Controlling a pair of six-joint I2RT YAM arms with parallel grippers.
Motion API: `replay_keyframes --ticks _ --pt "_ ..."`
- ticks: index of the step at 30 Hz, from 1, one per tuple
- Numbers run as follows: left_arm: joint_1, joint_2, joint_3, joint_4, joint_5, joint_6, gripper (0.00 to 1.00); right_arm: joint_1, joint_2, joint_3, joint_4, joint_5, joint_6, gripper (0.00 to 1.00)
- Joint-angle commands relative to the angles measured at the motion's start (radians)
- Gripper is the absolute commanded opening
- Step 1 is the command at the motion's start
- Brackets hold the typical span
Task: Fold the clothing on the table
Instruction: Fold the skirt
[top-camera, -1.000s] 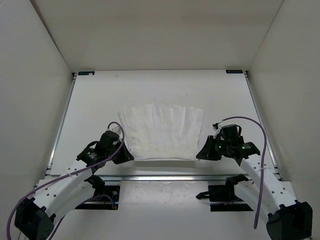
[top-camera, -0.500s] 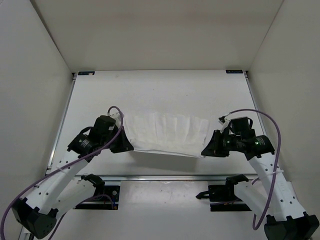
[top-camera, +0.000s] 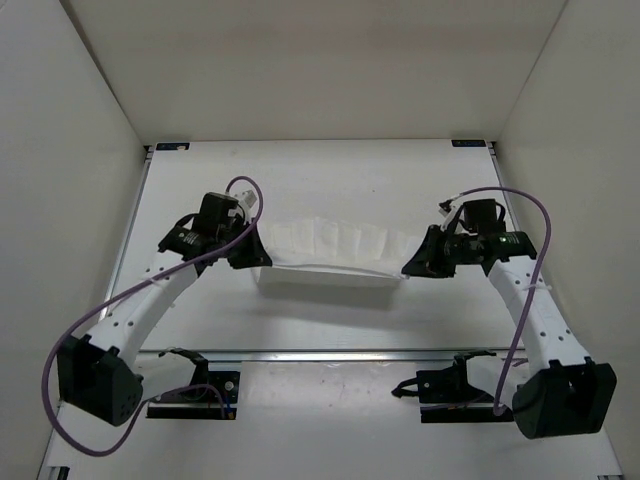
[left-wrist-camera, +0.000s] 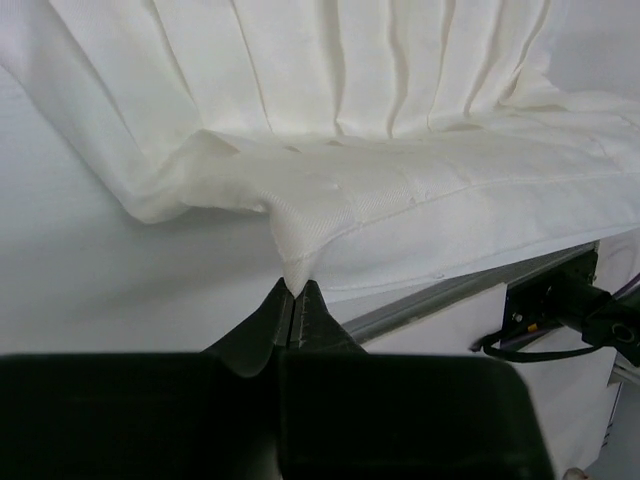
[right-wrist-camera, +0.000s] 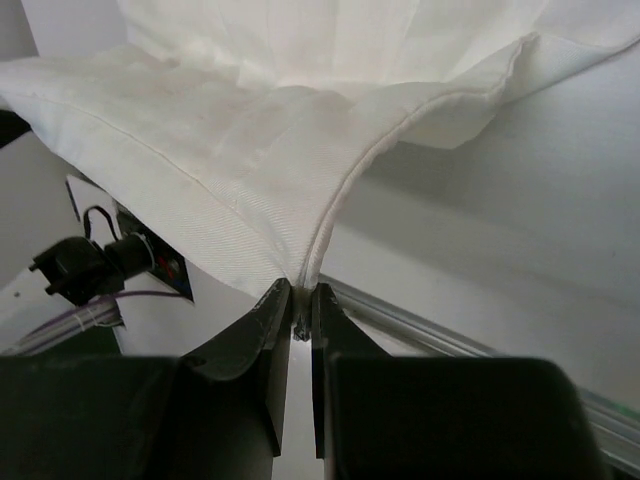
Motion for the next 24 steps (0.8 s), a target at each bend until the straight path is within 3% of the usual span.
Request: replay_keyframes --ticks 1,6,9,11,13,14,18,20,24 --pt "0.068 0.069 0.052 0.071 -0.080 0.070 0.03 -0.092 0.067 0.022 0.128 0.014 -0.055 0.00" --pt "0.116 0.200 0.082 0.177 -0.044 0.051 0.09 -0.098 0.255 0.103 0.235 0.034 -0.035 0.00" --pt "0.145 0.321 0.208 0.228 -0.043 0.042 0.13 -0.092 0.405 0.202 0.275 0.012 -0.033 0.00" --pt "0.187 0.460 0.313 0.238 -0.028 0.028 0.26 -0.098 0.508 0.290 0.310 0.029 -0.021 0.02" --pt "0.226 0.575 0.476 0.269 0.029 0.021 0.67 -0.127 0.626 0.406 0.414 0.014 0.014 0.28" --pt "0.239 0.638 0.512 0.278 0.073 0.001 0.72 -0.130 0.660 0.425 0.436 0.039 0.035 0.30" --pt "0.264 0.735 0.644 0.271 0.149 -0.010 0.75 -0.141 0.687 0.468 0.475 0.116 0.060 0.44" --pt "0.259 0.699 0.584 0.272 0.101 0.001 0.75 -0.137 0.647 0.409 0.487 0.138 0.051 0.45" --pt "0.225 0.542 0.318 0.326 0.032 0.007 0.76 -0.141 0.544 0.195 0.538 0.130 0.078 0.47"
